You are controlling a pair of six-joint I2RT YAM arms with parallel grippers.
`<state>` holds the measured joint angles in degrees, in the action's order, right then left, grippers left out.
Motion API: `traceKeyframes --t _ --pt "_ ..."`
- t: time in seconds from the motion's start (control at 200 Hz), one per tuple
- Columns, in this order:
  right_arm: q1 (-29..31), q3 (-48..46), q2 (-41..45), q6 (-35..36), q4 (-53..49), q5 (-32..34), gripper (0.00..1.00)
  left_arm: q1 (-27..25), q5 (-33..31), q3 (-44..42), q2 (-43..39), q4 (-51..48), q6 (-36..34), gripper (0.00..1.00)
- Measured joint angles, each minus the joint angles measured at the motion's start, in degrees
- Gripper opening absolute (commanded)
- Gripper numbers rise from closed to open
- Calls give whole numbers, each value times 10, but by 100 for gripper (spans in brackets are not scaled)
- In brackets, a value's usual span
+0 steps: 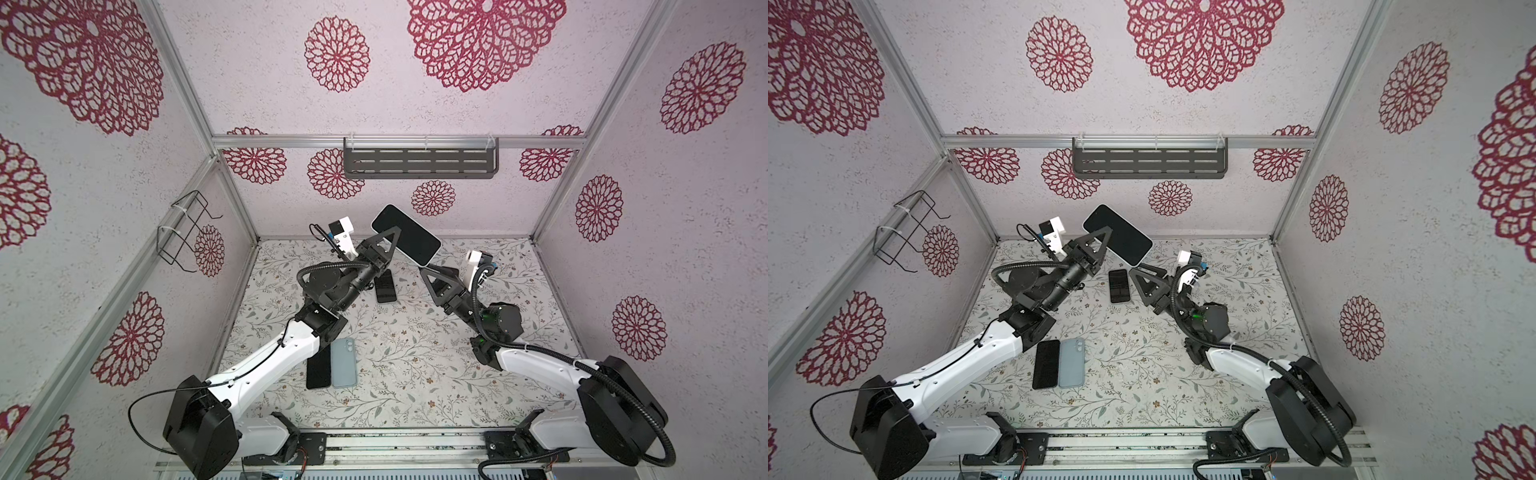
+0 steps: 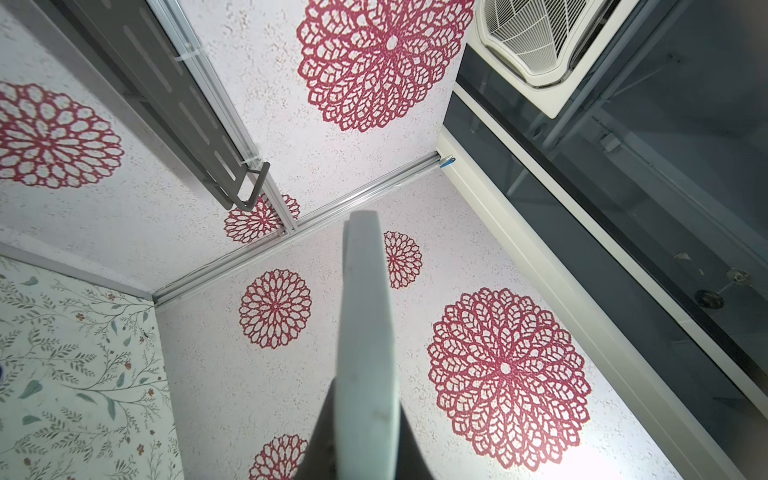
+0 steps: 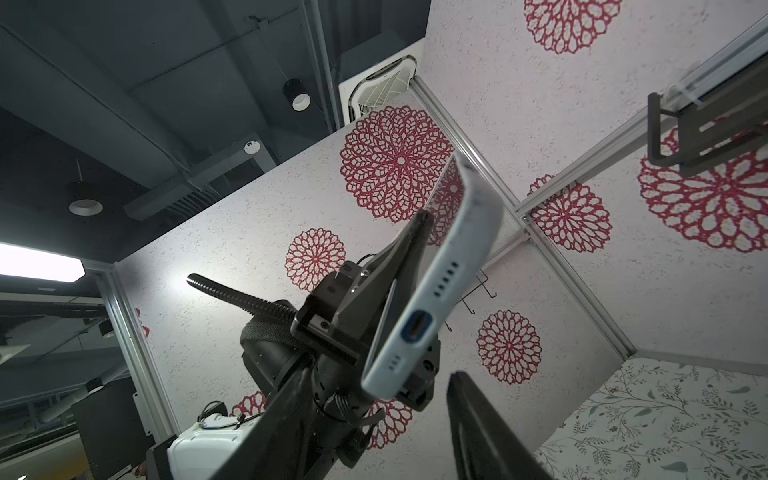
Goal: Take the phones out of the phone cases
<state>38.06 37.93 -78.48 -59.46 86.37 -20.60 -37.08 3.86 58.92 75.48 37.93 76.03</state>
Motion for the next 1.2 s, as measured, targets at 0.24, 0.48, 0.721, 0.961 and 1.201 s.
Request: traceKeyframes --t 0.24,0.48,0.721,0.961,1.201 --pt "0 1 -18 -18 22 9 44 -4 -4 -8 0 17 0 0" --pt "0 13 -25 -24 26 12 40 -4 -10 -19 0 21 0 0" --pt "0 19 -29 -34 27 11 21 -5 -18 -25 0 28 1 0" --pt "0 18 -30 -43 27 14 24 -5 -23 -26 0 30 0 0" --pt "0 18 -30 -42 28 12 28 -5 -37 -27 0 29 4 0"
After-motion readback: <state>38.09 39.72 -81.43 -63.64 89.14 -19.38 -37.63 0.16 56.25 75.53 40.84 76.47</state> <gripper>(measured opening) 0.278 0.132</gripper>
